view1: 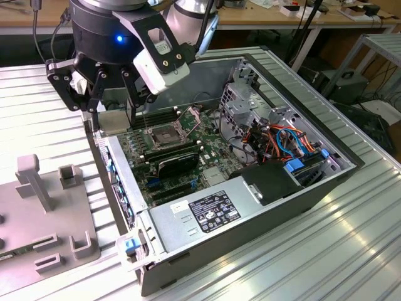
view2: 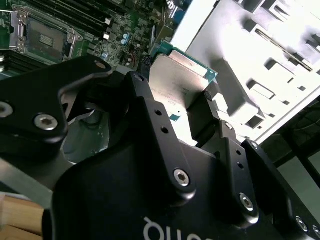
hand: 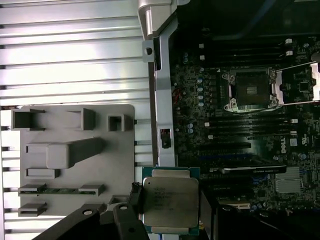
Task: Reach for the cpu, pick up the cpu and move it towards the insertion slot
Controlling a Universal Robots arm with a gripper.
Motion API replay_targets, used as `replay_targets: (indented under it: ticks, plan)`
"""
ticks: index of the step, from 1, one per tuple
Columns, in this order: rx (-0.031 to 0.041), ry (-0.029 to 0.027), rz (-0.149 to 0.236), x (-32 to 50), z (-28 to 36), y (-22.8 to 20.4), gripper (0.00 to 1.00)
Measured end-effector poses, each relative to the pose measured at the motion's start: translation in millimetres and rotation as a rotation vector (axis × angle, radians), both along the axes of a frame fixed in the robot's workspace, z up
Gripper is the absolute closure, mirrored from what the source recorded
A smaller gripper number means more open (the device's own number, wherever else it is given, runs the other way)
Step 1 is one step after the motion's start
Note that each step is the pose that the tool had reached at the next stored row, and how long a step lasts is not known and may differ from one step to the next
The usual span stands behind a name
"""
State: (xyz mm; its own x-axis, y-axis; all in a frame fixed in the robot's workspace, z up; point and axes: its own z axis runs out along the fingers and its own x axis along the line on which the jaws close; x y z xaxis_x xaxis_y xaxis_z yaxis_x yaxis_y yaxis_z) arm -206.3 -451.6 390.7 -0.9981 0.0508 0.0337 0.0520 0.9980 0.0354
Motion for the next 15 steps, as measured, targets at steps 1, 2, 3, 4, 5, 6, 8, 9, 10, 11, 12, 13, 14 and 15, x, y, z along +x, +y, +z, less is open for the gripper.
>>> replay_targets:
  ticks: [1, 2, 3, 4, 5, 6, 8, 9, 10, 11, 12, 13, 14, 15]
  plan:
    - [0.0001, -0.0001, 0.0, 1.0, -0.1, 0.0, 0.45]
    - [0.0, 0.0, 0.0, 1.8, -0.1, 0.0, 0.45]
    - [0.0, 0.0, 0.0, 2.6, -0.1, 0.0, 0.45]
    - [0.0001, 0.0, 0.0, 3.6, -0.1, 0.0, 0.45]
    - [0.0, -0.0001, 0.0, 5.3, -0.2, 0.0, 0.45]
    - [0.0, 0.0, 0.0, 6.5, -0.2, 0.0, 0.45]
    - [0.0, 0.0, 0.0, 9.1, -0.2, 0.0, 0.45]
    - [0.0, 0.0, 0.0, 10.6, -0.2, 0.0, 0.45]
    - [0.0, 0.0, 0.0, 12.7, -0.2, 0.0, 0.45]
    - [0.0, 0.0001, 0.0, 14.1, -0.1, 0.0, 0.45]
    - [0.0, 0.0, 0.0, 15.7, -0.2, 0.0, 0.45]
    - [0.0, 0.0, 0.0, 17.3, -0.2, 0.0, 0.45]
    - [0.0, 0.0, 0.0, 19.5, -0.2, 0.0, 0.45]
    - [0.0, 0.0001, 0.0, 21.1, -0.2, 0.0, 0.45]
